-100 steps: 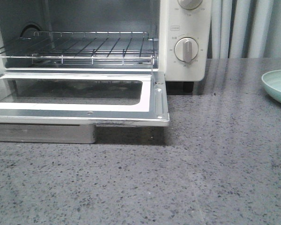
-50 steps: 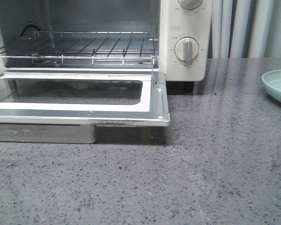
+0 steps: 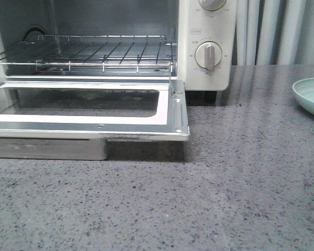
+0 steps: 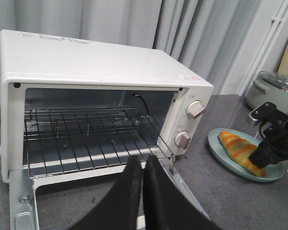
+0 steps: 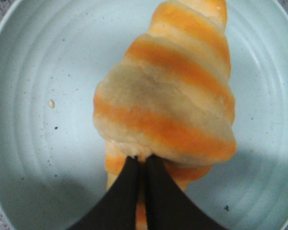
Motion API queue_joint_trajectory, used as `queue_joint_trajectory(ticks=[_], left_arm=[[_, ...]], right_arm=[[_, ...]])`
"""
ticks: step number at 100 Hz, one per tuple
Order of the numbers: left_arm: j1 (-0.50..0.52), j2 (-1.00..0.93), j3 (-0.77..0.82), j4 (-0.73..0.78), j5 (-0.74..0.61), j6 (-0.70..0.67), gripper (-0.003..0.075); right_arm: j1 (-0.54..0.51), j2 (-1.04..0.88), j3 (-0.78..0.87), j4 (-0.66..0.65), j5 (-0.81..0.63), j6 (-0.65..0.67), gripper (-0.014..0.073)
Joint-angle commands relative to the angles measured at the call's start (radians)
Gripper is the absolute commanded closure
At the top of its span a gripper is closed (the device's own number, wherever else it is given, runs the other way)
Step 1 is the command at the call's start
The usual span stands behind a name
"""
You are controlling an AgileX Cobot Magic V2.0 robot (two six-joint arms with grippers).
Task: Put bread in oven
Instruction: 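Lower the right gripper onto the bread roll and grasp it, then carry the bread roll with the right gripper into the oven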
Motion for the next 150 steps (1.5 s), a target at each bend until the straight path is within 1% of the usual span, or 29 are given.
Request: queue_joint_trajectory(ticks=[1, 23, 29, 38, 44, 56, 66, 76, 90, 101, 113, 122, 133, 140, 150], left_arm=[[-0.009, 0.011, -0.028, 0.000, -0.075, 0.000, 0.0741], [-0.009, 0.011, -0.028, 0.000, -0.073, 0.000, 0.0741], [-0.009, 0.011, -0.028, 0.000, -0.073, 0.000, 0.0741], [-0.009, 0.011, -0.028, 0.000, -0.073, 0.000, 0.0741], [-0.009, 0.011, -0.028, 0.000, -0.073, 0.000, 0.0741], [-0.009, 0.011, -0.028, 0.000, -0.073, 0.000, 0.0741], [-0.009, 0.011, -0.028, 0.000, -0.075, 0.000, 0.0741], [-0.009, 0.011, -0.028, 0.000, -0.075, 0.000, 0.0741], [-0.009, 0.011, -0.028, -0.008, -0.075, 0.000, 0.0741], [-0.009, 0.011, -0.028, -0.008, -0.075, 0.000, 0.0741], [-0.009, 0.011, -0.028, -0.008, -0.075, 0.000, 0.0741], [-0.009, 0.011, -0.028, -0.008, -0.073, 0.000, 0.0741], [-0.009, 0.011, -0.028, -0.008, -0.064, 0.000, 0.0741], [-0.009, 0.011, -0.028, -0.008, -0.056, 0.000, 0.0741], [-0.009, 0.011, -0.028, -0.008, -0.056, 0.000, 0.0741]], right_arm=[[-0.004, -0.029, -0.039, -0.009, 0.023, 0.002, 0.0663], [0.047, -0.164, -0.147, -0.009, 0.140, -0.017, 0.0663], [0.070, -0.204, -0.181, -0.009, 0.188, -0.050, 0.0663], [0.118, -0.255, -0.237, -0.004, 0.285, -0.088, 0.0663], [0.155, -0.280, -0.278, 0.007, 0.376, -0.110, 0.0663], [0.255, -0.326, -0.338, 0.085, 0.535, -0.147, 0.0663], [0.357, -0.368, -0.340, 0.179, 0.535, -0.154, 0.0663], [0.465, -0.376, -0.340, 0.224, 0.534, -0.154, 0.0662], [0.615, -0.327, -0.340, 0.229, 0.519, -0.154, 0.0662], [0.717, -0.260, -0.342, 0.229, 0.454, -0.154, 0.0662], [0.801, -0.155, -0.380, 0.229, 0.397, -0.154, 0.0662], [0.847, -0.083, -0.439, 0.202, 0.358, -0.160, 0.0662], [0.855, 0.005, -0.517, 0.166, 0.294, -0.197, 0.0662], [0.855, 0.053, -0.554, 0.103, 0.243, -0.197, 0.0662], [0.855, 0.109, -0.591, -0.026, 0.182, -0.197, 0.0662]])
